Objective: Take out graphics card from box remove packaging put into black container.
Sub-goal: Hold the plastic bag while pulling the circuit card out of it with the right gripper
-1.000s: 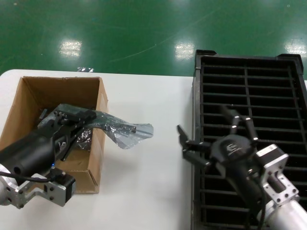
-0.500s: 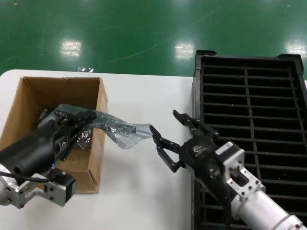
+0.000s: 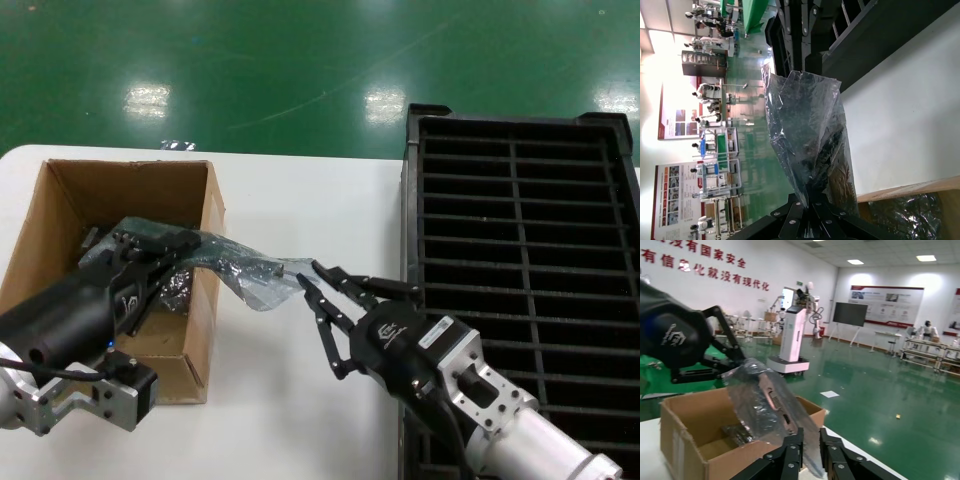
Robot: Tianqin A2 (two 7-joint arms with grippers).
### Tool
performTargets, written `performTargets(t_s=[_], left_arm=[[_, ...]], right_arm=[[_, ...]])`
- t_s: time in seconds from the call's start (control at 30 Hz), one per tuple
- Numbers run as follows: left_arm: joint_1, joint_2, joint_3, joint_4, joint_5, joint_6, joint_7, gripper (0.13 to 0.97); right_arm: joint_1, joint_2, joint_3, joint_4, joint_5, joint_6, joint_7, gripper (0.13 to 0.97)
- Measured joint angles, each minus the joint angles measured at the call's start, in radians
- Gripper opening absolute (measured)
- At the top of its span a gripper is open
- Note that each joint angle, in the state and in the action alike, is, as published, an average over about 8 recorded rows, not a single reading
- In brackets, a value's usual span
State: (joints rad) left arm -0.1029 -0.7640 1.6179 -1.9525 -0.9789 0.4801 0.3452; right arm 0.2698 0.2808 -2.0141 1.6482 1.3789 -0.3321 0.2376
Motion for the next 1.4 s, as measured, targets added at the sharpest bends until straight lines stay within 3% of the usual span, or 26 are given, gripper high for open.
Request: performTargets(t_s=[0.27,0.57,0.93,1.4], left_arm=[[0.0,0.0,0.0,0.0,0.0,0.0,0.0,0.139],[0.0,0.0,0.0,0.0,0.0,0.0,0.0,0.139],[0.0,0.0,0.0,0.0,0.0,0.0,0.0,0.139],[0.0,0.0,0.0,0.0,0.0,0.0,0.0,0.139]], right_arm=[[0.035,-0.012,-0.018,-0.029,0.022,-0.047,-0.061,0.176],[0.138,-0.04,-0.034,-0.124,0.084,-0.106,-0.156,0.134],[0.253,-0.053,-0.064,-0.236,0.13,-0.204,-0.22,0.133],[0.261,-0.05,-0.076,-0.263,0.161,-0.24,-0.3,0.155]])
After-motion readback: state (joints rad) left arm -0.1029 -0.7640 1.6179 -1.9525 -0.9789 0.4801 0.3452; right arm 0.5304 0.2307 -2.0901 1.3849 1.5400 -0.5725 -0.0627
